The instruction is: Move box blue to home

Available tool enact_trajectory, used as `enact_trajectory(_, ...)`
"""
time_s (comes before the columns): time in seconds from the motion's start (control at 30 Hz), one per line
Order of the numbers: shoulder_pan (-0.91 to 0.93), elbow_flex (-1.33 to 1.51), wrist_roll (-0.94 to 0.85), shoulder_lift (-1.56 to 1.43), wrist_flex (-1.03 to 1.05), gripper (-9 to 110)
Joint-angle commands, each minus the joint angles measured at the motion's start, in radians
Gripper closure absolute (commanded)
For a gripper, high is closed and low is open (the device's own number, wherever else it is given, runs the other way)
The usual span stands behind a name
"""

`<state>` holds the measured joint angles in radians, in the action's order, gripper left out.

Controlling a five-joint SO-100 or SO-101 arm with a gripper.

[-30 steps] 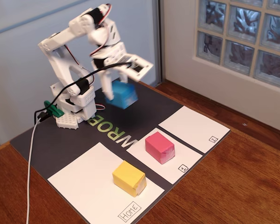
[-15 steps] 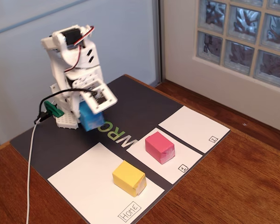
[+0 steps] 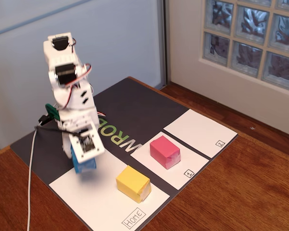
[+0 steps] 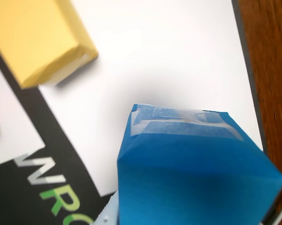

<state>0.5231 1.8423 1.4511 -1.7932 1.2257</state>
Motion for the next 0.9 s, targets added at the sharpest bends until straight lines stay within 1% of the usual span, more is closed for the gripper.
enact_trajectory(0.0,-0.003,-0.048,0.0,0.049,-0.064,102)
enact_trajectory(0.47,-0.072,-0.091,0.051,0.233,-0.173,102)
enact_trajectory(0.87,-0.04,-0.091,0.04,0.295,-0.245,102)
